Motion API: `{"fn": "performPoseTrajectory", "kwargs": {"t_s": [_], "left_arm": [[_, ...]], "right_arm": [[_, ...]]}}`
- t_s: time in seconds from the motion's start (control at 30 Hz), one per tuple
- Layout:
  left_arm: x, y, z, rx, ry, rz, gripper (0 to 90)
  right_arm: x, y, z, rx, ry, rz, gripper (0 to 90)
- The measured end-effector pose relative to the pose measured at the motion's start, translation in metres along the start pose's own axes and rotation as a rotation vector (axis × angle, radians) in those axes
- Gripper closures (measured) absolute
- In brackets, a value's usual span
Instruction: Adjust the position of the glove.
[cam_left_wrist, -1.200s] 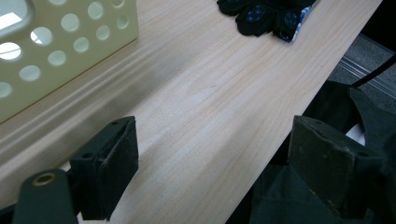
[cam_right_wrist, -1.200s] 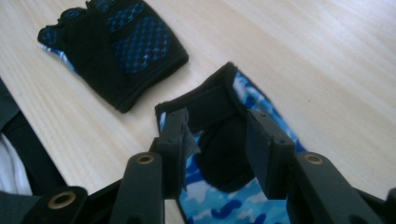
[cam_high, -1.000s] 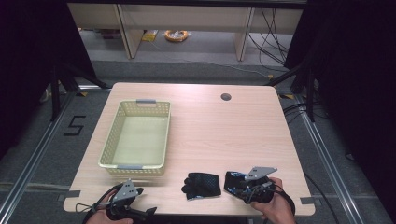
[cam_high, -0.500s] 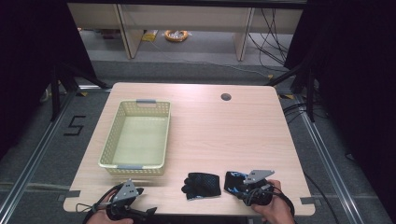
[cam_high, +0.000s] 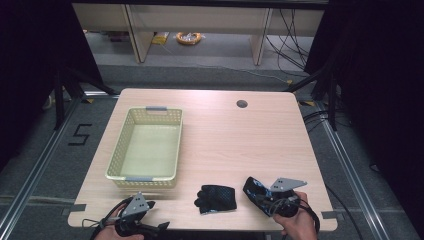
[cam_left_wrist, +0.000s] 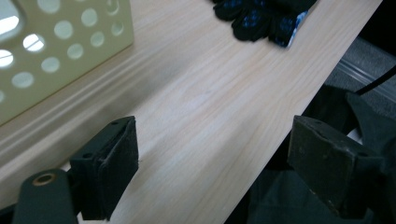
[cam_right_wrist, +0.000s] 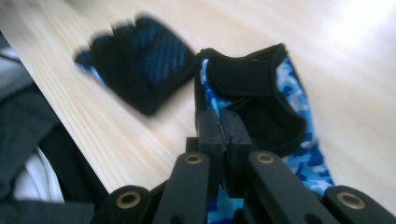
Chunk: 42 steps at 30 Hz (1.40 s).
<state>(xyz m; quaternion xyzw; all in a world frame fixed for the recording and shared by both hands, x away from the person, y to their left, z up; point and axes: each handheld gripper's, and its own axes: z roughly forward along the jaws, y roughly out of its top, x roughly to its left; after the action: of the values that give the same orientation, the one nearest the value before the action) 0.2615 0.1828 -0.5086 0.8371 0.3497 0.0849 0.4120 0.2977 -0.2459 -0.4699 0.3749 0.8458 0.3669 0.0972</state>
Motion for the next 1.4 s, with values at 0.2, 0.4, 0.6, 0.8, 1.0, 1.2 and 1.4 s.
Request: {"fn": "performPoseTrajectory", "kwargs": {"t_s": [0.2, 0.4, 0.6, 0.8, 1.0, 1.2, 1.4], "left_arm": [[-0.018, 0.013, 0.005, -0.042, -0.005, 0.038, 15.5], [-0.034, 0.033, 0.015, -0.072, -0.044, 0.069, 15.6], [-0.042, 0.045, 0.024, -0.108, -0.044, 0.087, 16.0], [-0.053, 0.049, 0.031, -0.107, -0.066, 0.113, 17.5], [-0.056, 0.048, 0.037, -0.071, -0.064, 0.143, 18.8], [-0.057, 0.044, 0.041, -0.075, -0.072, 0.121, 20.5], [-0.055, 0.040, 0.049, -0.060, -0.070, 0.141, 22.2]], "right_arm": [[0.019, 0.018, -0.009, -0.047, 0.021, -0.009, 88.9], [0.033, 0.034, -0.005, -0.075, 0.042, 0.008, 88.8], [0.044, 0.044, 0.006, -0.063, 0.070, 0.024, 88.8], [0.050, 0.047, 0.025, -0.047, 0.085, 0.026, 88.7], [0.062, 0.055, 0.044, -0.017, 0.119, 0.043, 88.7], [0.074, 0.064, 0.066, 0.020, 0.121, 0.034, 88.5], [0.075, 0.060, 0.085, 0.046, 0.140, 0.054, 87.0]]}}
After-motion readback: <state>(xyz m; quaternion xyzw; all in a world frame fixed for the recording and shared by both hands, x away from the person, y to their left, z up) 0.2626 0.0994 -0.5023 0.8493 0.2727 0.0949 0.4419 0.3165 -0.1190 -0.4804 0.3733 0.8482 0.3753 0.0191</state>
